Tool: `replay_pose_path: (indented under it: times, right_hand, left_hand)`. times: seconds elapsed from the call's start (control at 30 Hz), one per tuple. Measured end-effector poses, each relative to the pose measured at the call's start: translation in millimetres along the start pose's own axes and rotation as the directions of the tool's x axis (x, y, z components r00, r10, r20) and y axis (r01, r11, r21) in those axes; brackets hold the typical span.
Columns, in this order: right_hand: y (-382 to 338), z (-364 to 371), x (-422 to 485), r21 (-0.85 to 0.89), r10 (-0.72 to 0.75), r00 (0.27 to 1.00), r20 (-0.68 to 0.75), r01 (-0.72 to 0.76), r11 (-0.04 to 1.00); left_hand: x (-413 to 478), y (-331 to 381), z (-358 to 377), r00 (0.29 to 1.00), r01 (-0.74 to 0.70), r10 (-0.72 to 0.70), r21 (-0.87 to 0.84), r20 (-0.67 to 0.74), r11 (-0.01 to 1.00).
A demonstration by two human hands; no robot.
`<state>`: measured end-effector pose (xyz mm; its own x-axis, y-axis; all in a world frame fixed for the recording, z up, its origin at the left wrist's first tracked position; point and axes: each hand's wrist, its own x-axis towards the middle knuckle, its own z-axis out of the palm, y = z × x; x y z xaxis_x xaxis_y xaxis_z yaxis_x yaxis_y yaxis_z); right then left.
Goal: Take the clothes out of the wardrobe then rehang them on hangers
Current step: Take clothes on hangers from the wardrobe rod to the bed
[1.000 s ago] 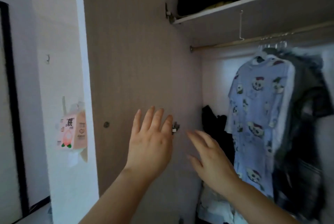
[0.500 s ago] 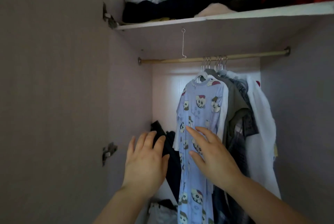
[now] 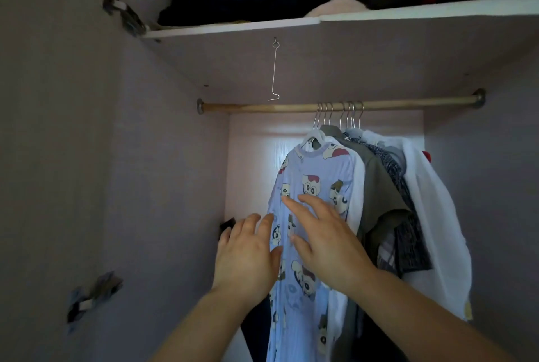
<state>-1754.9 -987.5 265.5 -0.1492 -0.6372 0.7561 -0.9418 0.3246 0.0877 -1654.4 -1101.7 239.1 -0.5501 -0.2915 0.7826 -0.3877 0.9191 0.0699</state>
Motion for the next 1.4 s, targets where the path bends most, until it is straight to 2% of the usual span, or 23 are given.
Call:
replay_pose_path:
  times: [0.17, 0.43, 0.57, 0.7, 0.87, 1.13, 1.23, 1.4]
  right_hand:
    - [24, 8, 41, -0.091, -0.003, 1.0, -0.001, 0.003, 0.996]
    - [66, 25, 125, -0.251, 0.049, 0.998, -0.033, -0.056, 0.966]
    - [86, 32, 173, -0.457, 0.057, 0.995, -0.078, -0.087, 0.885]
    - [110, 29, 208, -0.612, 0.141, 0.98, -0.138, -0.197, 0.766]
    - [140, 27, 221, -0.614, 0.264, 0.94, -0.216, -0.341, 0.712]
    - [161, 20, 210, -0.615, 0.194, 0.962, -0.193, -0.273, 0.74]
    - [161, 14, 209, -0.714, 0.172, 0.975, -0.141, -0.221, 0.665]
    - [154, -4, 211, -0.749, 0.134, 0.973, -0.19, -0.232, 0.62]
  left_hand:
    - [46, -8, 29, 1.0, 0.01, -0.009, -0.078, 0.018, 0.997]
    - [140, -29, 68, 0.994, -0.079, 0.064, -0.198, -0.083, 0.977]
    - [187, -38, 84, 0.987, -0.115, 0.085, -0.228, -0.137, 0.967]
    - [221, -43, 102, 0.98, -0.155, 0.111, -0.285, -0.165, 0.946]
    - [246, -43, 120, 0.976, -0.193, 0.149, -0.314, -0.158, 0.93]
    - [254, -38, 134, 0.963, -0.249, 0.186, -0.389, -0.194, 0.887]
    - [253, -41, 133, 0.965, -0.245, 0.189, -0.377, -0.18, 0.893]
    - [254, -48, 122, 0.96, -0.244, 0.167, -0.377, -0.225, 0.894]
